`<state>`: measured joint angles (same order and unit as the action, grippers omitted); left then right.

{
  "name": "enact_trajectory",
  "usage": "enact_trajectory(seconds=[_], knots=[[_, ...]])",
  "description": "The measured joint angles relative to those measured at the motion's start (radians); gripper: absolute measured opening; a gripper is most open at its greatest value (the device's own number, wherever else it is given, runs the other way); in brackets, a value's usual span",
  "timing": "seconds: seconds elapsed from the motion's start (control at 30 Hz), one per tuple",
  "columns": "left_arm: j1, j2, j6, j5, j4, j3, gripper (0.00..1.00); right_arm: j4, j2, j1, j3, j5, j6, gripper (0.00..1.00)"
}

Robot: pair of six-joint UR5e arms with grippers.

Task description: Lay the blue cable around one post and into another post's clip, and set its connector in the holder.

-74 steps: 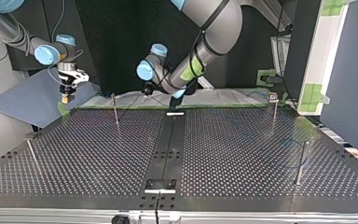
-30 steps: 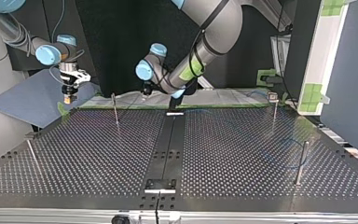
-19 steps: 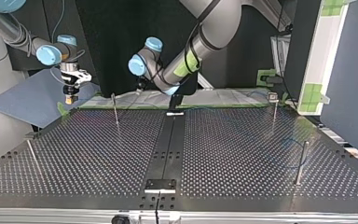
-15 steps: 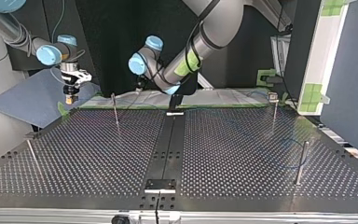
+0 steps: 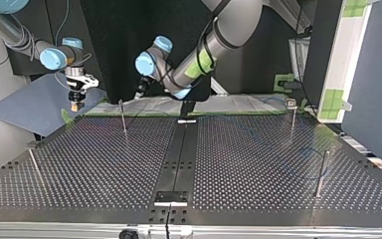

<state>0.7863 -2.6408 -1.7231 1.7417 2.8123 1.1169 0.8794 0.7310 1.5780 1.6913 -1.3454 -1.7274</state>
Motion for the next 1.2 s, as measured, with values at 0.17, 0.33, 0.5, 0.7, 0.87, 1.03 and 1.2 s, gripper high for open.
enact_trajectory(seconds=[0.17,0.33,0.5,0.7,0.87,1.03,1.2], knots=[[0.009,0.0,-0.017,-0.001,-0.002,-0.009,1.0,-0.002,0.0,0.001,0.0,0.0,-0.001,0.25],[0.017,0.0,-0.047,0.005,0.001,-0.01,1.0,-0.005,0.0,0.006,0.0,0.0,0.0,0.25],[0.023,0.0,-0.058,0.031,0.005,-0.01,1.0,-0.004,0.0,0.01,0.0,0.0,0.0,0.25],[0.027,0.0,-0.058,0.049,0.02,-0.01,1.0,-0.005,0.0,0.015,0.0,0.0,0.0,0.25],[0.027,0.0,-0.058,0.058,0.022,-0.01,1.0,-0.007,0.0,0.017,0.0,0.0,0.003,0.25],[0.028,0.0,-0.06,0.059,0.023,-0.01,1.0,-0.005,0.0,0.02,0.0,0.0,0.004,0.25],[0.028,-0.001,-0.061,0.059,0.023,-0.01,1.0,-0.004,0.0,0.022,0.0,0.0,0.004,0.25]])
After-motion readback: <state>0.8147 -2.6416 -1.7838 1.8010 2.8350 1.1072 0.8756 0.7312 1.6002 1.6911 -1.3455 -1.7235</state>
